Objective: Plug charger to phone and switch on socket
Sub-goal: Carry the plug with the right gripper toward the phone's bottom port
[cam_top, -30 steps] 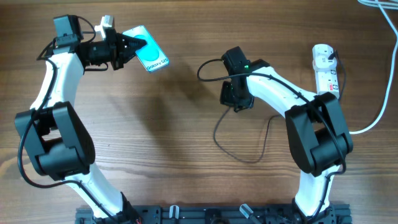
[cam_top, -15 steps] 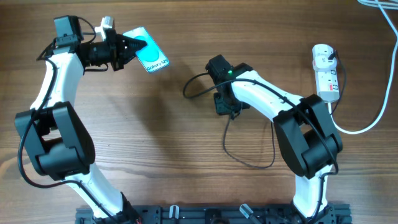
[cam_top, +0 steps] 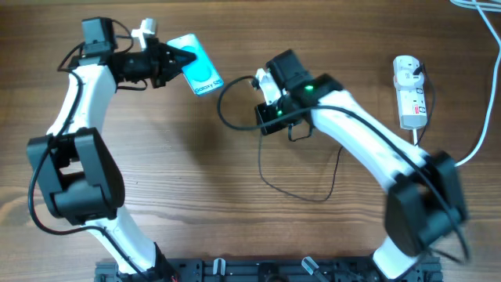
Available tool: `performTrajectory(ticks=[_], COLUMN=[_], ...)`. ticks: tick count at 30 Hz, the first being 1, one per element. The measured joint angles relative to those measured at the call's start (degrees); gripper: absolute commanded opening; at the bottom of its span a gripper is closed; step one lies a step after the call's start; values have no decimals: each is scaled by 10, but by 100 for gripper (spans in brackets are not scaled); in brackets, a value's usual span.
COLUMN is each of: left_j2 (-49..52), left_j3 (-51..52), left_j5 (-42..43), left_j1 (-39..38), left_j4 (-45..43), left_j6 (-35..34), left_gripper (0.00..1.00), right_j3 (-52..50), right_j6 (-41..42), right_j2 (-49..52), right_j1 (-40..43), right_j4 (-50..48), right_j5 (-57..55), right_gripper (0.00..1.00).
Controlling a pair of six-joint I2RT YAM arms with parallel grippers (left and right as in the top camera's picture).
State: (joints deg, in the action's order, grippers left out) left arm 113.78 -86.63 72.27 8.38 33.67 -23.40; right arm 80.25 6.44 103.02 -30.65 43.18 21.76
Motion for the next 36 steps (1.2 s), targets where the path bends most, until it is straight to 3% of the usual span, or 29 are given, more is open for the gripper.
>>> performTrajectory(ticks=[4, 9, 12, 15, 18, 22, 36], left_j2=[0, 0, 0, 0, 0, 0, 0], left_j3=[0, 0, 0, 0, 0, 0, 0], left_j5=[0, 49, 73, 127, 144, 149, 149], left_j1=[-43, -66, -66, -68, -75, -98, -135], left_j4=[0, 0, 0, 0, 0, 0, 0], left_j6=[30, 81, 97, 121, 127, 128, 130], left_gripper=[4, 4, 4, 4, 4, 4, 4], right_j3=[0, -49, -135, -252, -311, -323, -323], right_j6=[-65, -108, -99, 18, 126, 192, 249], right_j2=[-94, -123, -160, -166, -166, -166, -156], right_j1=[1, 22, 64, 90, 89, 88, 86], right_j4=[11, -17, -124, -360, -488, -497, -496], right_j5=[149, 317, 389, 431, 443, 443, 418], right_gripper=[5, 5, 5, 5, 5, 4, 4])
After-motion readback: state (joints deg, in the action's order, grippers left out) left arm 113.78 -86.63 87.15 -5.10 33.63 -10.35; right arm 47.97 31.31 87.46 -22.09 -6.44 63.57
